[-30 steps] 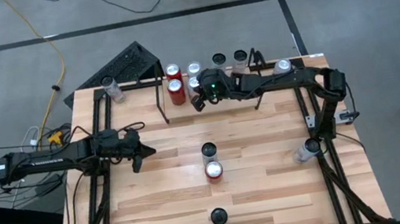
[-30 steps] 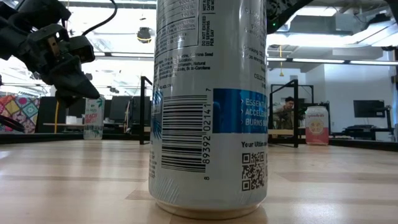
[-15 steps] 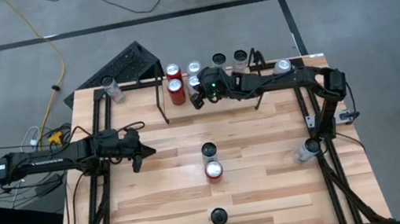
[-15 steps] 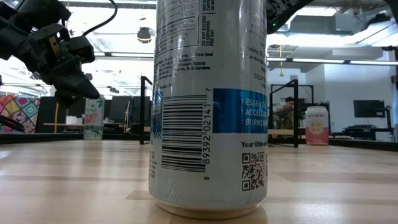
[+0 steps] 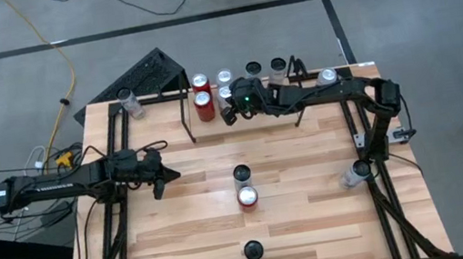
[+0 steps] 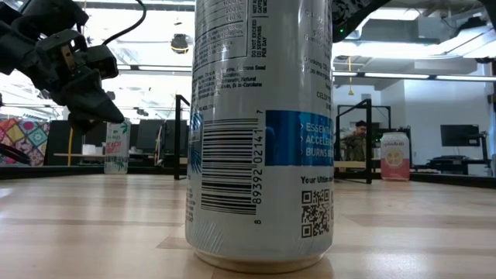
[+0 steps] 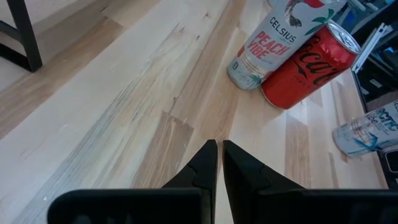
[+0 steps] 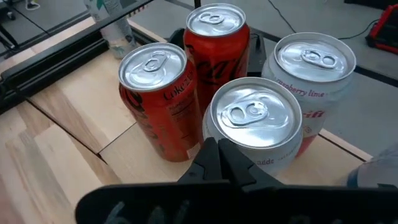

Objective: Place canned beverage on shelf
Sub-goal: Put the bottom orange white soda can on the shelf, then put the right white blue soda can on the shelf aligned with the other white blue soda can

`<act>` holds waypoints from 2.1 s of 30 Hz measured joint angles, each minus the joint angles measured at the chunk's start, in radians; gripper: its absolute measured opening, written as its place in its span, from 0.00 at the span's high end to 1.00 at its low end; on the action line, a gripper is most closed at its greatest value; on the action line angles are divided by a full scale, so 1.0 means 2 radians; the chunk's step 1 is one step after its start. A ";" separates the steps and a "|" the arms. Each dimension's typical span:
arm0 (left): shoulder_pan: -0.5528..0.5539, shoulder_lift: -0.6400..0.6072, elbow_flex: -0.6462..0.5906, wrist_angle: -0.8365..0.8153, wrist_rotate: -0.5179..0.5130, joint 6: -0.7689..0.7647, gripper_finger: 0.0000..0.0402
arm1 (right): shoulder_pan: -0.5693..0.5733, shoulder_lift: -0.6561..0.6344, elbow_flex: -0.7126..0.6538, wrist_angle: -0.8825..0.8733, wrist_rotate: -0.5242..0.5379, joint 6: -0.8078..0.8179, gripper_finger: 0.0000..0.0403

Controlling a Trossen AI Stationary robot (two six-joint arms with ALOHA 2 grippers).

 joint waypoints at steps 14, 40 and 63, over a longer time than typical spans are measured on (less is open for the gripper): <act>0.000 0.000 0.000 -0.003 0.007 -0.004 0.97 | 0.062 -0.102 0.000 -0.107 -0.003 0.008 1.00; 0.000 0.000 0.000 -0.002 -0.123 0.023 0.97 | 0.392 -0.322 -0.001 -0.451 0.019 0.249 1.00; 0.000 -0.157 0.000 0.068 -0.094 0.174 0.97 | 0.483 -0.326 0.000 -0.530 -0.060 0.310 1.00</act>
